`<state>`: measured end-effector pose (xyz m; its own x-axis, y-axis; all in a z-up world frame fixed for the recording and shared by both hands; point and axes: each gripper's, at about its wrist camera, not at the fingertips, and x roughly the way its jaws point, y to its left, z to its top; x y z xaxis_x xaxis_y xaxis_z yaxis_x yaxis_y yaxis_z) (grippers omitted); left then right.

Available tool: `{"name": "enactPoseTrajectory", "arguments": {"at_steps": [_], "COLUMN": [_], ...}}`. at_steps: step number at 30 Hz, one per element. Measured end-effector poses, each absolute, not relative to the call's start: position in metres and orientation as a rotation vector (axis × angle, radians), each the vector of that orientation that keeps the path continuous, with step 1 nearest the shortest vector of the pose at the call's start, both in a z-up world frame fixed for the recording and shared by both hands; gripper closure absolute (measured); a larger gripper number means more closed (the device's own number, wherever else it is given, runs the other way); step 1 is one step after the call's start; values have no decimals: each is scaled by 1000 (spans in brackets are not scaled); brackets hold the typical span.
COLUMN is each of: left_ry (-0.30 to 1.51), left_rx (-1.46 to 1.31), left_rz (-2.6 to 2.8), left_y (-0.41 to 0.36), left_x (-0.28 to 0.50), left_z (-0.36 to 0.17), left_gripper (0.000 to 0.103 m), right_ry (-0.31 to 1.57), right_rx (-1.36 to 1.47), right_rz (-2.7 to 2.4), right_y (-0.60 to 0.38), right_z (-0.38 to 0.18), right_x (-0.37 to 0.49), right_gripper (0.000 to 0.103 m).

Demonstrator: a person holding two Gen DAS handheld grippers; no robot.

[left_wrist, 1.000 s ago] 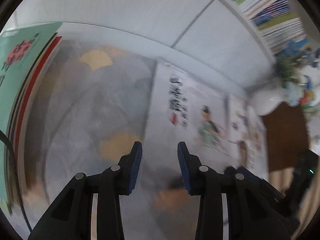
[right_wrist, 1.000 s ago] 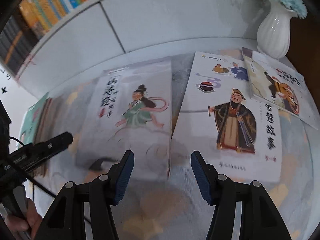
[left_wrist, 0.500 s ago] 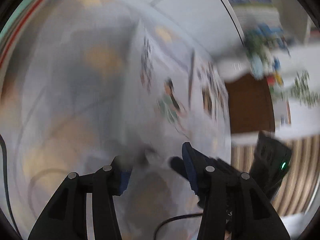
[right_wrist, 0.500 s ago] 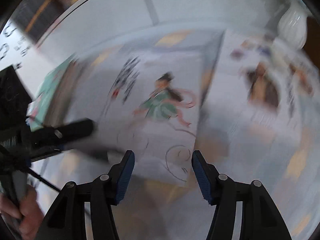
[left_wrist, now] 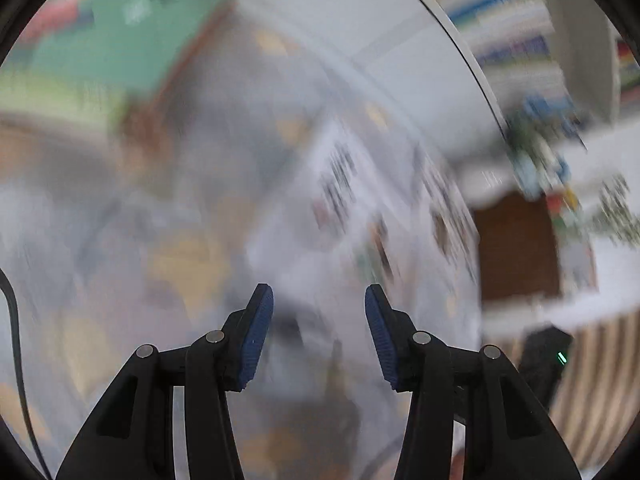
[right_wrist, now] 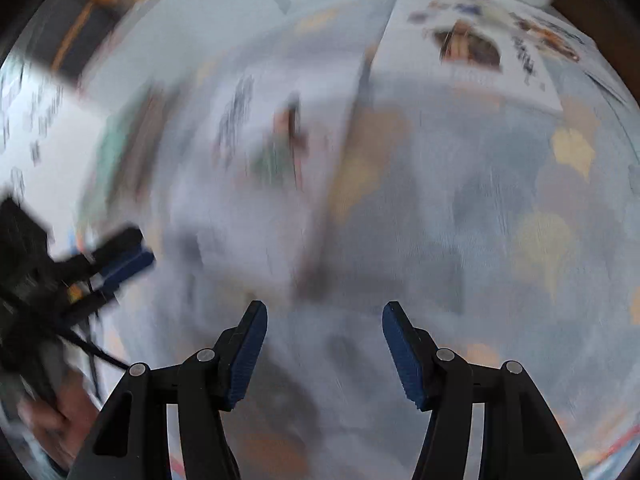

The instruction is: Organize books

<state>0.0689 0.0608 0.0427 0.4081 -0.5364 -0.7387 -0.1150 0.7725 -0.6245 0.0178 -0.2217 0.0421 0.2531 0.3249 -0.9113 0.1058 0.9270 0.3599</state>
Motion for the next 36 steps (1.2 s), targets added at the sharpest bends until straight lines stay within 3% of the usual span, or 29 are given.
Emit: {"name": "enactPoseTrajectory", "arguments": {"at_steps": [3, 6, 16, 26, 29, 31, 36], "left_ry": [1159, 1209, 1359, 1333, 1228, 1169, 1231], "left_rx": [-582, -584, -724, -816, -999, -970, -799], "left_rz": [-202, -230, -506, -554, -668, -713, -556], "left_y": [51, 43, 47, 52, 55, 51, 38], "left_x": [101, 104, 1, -29, -30, -29, -15], "left_z": [33, 15, -4, -7, 5, 20, 6], "left_gripper": [58, 58, 55, 55, 55, 55, 80], "right_ry": [1304, 1333, 1322, 1364, 1352, 1345, 1350], "right_rx": [309, 310, 193, 346, 334, 359, 511], "right_rz": [11, 79, 255, 235, 227, 247, 271], "right_y": [-211, -195, -206, -228, -216, -217, -232], "right_z": [36, 23, 23, 19, 18, 16, 8], "right_x": [50, 58, -15, -60, -53, -51, -47], "right_gripper": [45, 53, 55, 53, 52, 52, 52]}}
